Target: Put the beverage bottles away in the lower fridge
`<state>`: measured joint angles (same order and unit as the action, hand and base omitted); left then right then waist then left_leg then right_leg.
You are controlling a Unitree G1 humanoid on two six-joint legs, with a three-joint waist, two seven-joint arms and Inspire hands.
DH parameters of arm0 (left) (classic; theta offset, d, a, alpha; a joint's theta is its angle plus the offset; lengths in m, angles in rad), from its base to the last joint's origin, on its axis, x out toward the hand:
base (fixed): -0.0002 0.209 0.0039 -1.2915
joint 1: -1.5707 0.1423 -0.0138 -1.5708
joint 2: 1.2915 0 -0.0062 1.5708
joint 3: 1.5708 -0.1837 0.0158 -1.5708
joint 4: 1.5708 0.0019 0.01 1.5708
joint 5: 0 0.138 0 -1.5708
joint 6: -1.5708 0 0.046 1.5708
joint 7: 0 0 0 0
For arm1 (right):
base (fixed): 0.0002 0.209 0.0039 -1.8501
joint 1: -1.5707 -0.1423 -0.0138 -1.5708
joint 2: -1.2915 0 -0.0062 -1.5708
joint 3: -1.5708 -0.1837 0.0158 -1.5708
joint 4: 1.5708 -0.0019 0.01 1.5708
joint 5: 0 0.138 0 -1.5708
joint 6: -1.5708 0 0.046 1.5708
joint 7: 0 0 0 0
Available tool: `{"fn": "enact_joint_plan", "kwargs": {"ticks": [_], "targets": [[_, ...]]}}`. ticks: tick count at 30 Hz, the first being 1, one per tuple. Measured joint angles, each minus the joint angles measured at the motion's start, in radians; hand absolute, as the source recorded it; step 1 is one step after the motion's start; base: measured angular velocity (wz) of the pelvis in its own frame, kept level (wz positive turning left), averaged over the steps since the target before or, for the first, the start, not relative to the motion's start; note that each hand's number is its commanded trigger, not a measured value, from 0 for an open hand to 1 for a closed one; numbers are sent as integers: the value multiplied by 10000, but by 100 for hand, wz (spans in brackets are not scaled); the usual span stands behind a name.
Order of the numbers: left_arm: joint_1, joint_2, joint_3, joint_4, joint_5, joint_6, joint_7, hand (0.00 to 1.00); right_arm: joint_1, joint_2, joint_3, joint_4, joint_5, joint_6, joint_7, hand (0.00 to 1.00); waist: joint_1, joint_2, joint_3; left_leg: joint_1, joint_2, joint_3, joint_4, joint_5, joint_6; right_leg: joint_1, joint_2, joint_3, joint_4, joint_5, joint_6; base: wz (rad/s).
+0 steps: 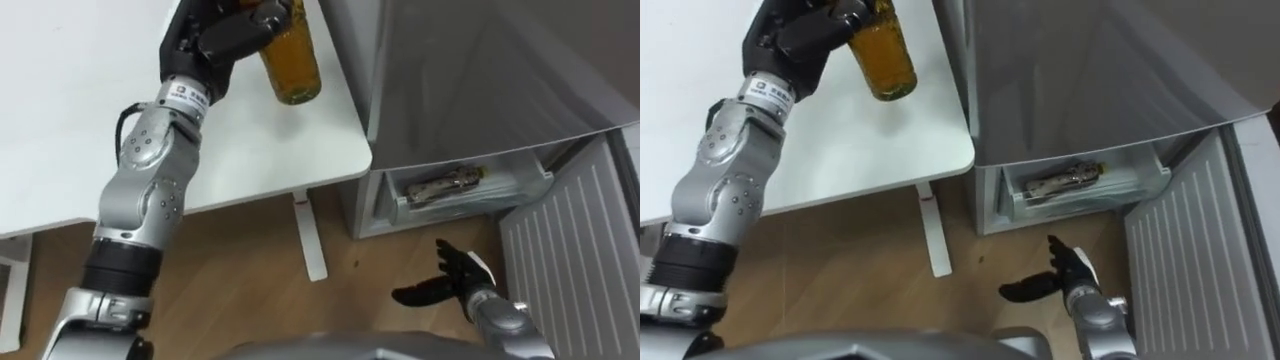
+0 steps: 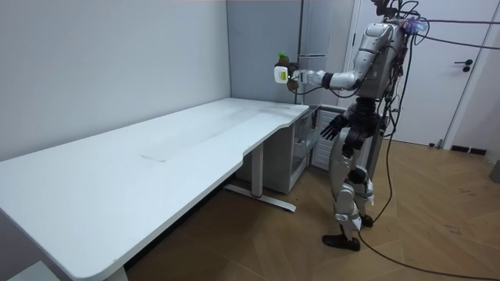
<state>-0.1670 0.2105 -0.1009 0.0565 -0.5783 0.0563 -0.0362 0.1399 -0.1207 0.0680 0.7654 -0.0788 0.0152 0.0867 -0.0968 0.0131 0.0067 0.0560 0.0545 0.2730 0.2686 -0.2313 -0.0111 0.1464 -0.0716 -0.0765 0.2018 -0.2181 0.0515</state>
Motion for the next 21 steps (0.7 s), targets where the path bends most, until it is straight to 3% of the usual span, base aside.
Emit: {"fn": "enact_joint_plan", "kwargs": {"ticks": [5, 10, 17, 21], "targets": [[856, -12, -66, -462, 2, 1, -625, 100, 48, -47, 304, -802, -2, -2, 349, 0, 114, -2, -4, -81, -9, -142, 0, 1, 0, -28, -5, -157, -2, 0, 0, 9], [1273, -27, -322, -664, 14, 3, -1142, 100, 57, -40, 559, -1751, 42, -15, 761, 0, 187, -2, -5, -106, -49, -346, -12, 3, -4, 97, -35, -616, -15, 0, 0, 15], [2420, -13, -399, -1523, -116, 3, -2133, 100, 15, -148, 580, -2430, 257, 19, 1774, 0, 246, -122, -25, 121, -149, -824, -137, 5, -1, 328, -56, -798, 30, -1, 1, 16], [2751, 39, -420, -1520, -191, 9, -2579, 100, -7, -284, 658, -2882, 505, 86, 2445, 0, 459, -254, 46, 59, -153, -865, -155, 5, -2, 306, -70, -1014, 13, -1, 1, 2]]}}
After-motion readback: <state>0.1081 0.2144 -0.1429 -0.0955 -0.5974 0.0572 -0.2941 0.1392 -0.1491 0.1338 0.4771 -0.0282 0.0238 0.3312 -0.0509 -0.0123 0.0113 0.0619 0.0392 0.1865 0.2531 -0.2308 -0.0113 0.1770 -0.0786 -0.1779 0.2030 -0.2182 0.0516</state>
